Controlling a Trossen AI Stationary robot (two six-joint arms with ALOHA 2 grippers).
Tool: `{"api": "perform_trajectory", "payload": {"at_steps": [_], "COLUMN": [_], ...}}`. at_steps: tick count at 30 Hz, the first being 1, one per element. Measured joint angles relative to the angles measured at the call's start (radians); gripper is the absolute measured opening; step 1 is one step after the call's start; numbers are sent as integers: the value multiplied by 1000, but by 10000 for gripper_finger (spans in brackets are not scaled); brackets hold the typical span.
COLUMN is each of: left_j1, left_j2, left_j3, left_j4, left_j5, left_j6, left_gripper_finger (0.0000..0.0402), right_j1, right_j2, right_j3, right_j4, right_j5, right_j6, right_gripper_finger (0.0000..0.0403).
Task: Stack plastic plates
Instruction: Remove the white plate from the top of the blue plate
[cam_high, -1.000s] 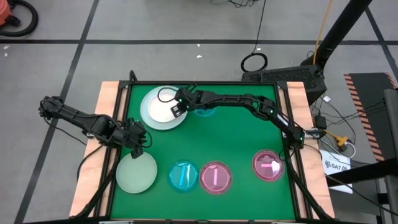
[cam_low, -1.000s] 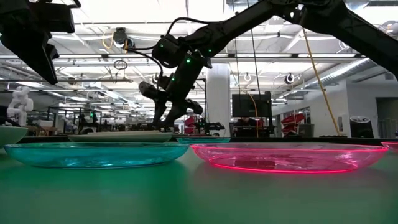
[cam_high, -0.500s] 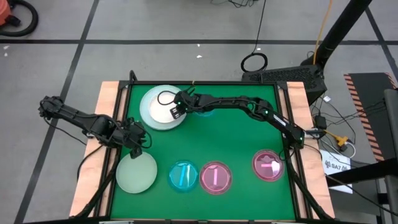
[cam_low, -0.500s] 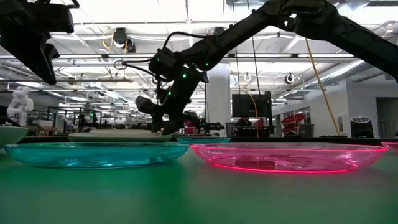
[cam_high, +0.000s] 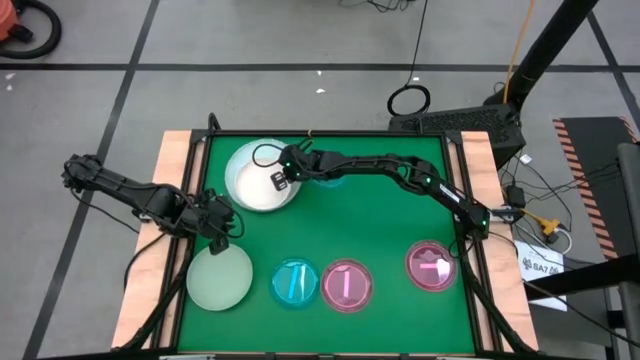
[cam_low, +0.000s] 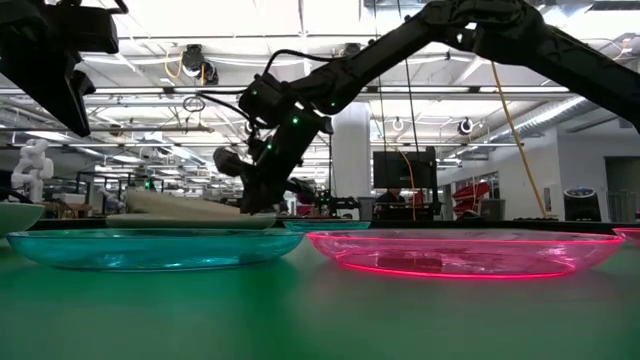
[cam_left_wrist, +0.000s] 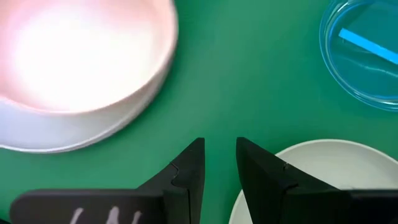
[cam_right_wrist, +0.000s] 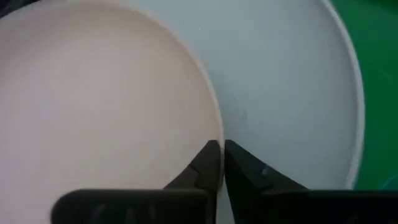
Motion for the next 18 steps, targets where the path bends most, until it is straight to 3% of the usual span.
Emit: {"api": "perform_trajectory", "payload": {"at_steps": [12, 18], "left_j1": [0, 0], "left_j2": [0, 0], "left_j3": [0, 0], "left_j4": [1, 4], "left_j5": [0, 2], "left_j6": [-78, -146], "left_gripper_finger": [99, 99], "right_j1": [-56, -74], "right_j2": [-74, -166], "right_j3": [-1, -1], "right_j4": [-26, -249], "right_j5": [-111, -182], "right_j6": [-100, -318], "right_gripper_finger": [5, 3]}}
